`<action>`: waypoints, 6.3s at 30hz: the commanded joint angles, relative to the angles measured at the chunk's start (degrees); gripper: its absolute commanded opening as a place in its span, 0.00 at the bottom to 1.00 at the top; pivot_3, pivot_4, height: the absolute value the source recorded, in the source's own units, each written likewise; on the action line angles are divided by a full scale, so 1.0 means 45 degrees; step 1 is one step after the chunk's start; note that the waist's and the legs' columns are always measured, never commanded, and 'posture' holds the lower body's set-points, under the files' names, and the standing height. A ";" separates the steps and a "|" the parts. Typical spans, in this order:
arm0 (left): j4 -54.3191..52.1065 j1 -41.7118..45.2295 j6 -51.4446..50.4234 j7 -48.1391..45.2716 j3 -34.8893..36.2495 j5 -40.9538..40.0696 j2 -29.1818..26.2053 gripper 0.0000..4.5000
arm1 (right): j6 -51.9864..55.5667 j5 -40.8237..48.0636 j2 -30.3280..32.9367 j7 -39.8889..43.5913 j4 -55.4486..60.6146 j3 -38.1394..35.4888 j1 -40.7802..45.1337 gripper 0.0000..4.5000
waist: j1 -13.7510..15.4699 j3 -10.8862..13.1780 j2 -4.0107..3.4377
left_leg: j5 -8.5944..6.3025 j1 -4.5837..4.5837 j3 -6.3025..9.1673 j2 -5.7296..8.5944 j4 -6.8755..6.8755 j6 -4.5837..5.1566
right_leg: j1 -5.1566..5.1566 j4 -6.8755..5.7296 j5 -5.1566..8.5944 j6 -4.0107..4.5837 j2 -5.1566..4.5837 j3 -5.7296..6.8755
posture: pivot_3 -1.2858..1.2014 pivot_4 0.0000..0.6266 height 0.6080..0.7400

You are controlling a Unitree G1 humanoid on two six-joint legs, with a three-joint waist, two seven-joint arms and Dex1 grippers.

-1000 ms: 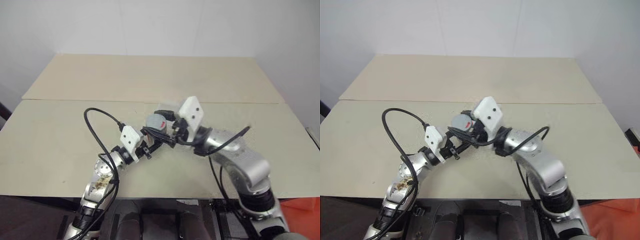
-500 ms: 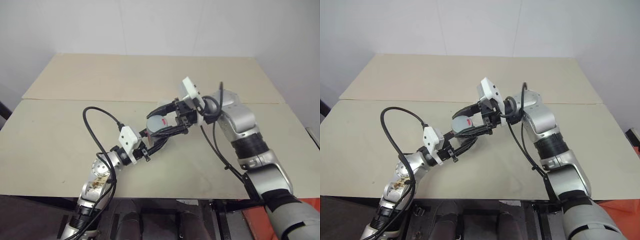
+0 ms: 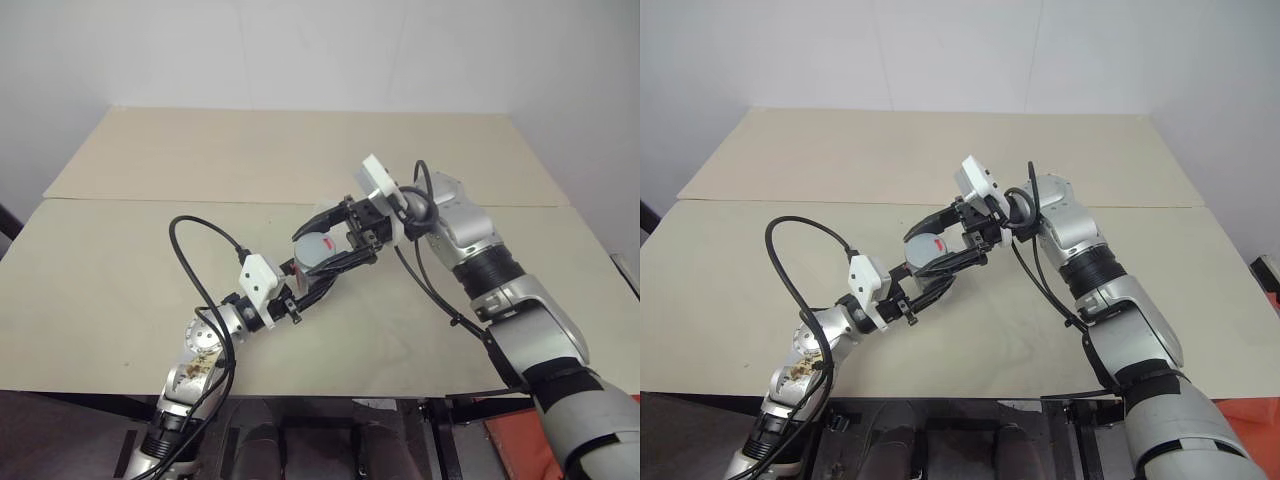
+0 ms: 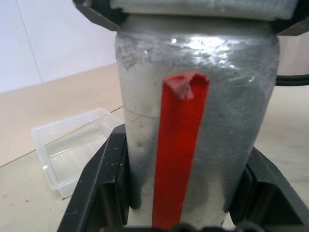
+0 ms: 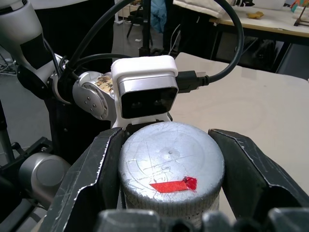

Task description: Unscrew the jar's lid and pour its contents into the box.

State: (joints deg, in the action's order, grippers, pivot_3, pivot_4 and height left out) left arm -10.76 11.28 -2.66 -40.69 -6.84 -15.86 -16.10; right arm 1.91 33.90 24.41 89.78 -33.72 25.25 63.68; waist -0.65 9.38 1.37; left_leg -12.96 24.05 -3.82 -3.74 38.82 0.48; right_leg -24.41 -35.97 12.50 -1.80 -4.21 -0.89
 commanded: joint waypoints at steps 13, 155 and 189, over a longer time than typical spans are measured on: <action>-0.0302 0.0105 0.0374 -0.0117 0.0158 -0.0493 0.0314 0.48 | 0.0884 -0.0153 0.1845 -0.0933 0.4756 -0.3541 -0.2410 0.99 | 0.0184 0.0001 0.0000 | 0.0000 0.0008 -0.0003 0.0005 0.0002 0.0000 | -0.0004 -0.0001 -0.0001 0.0000 -0.0011 0.0004 | 0.52 0.24 1.00; 0.0274 0.0242 0.1149 -0.0225 0.0325 -0.0564 0.0618 0.48 | 0.6212 -0.0003 0.0017 -0.9010 1.1119 -0.4937 -0.6827 0.99 | 0.0148 0.0000 0.0002 | 0.0001 0.0002 0.0003 0.0008 0.0013 -0.0001 | 0.0005 -0.0009 0.0000 -0.0002 -0.0002 0.0000 | 0.52 0.24 1.00; 0.0413 0.0038 0.1556 -0.0723 0.0627 -0.1600 0.1020 0.47 | 0.6037 0.0366 -0.0117 -0.8391 1.0913 -0.5544 -0.6907 1.00 | 0.0146 0.0000 0.0002 | 0.0001 0.0002 0.0004 0.0007 0.0013 -0.0001 | 0.0006 -0.0008 0.0000 -0.0002 -0.0001 -0.0001 | 0.52 0.24 1.00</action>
State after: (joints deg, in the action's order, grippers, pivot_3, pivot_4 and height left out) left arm -8.01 11.21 2.81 -43.51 -4.48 -22.02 -11.80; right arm 30.56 34.14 23.34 51.61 13.82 2.37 32.44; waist 0.01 9.38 1.38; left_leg -12.95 24.06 -3.80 -3.70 38.88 0.47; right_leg -24.38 -36.01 12.50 -1.81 -4.21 -0.89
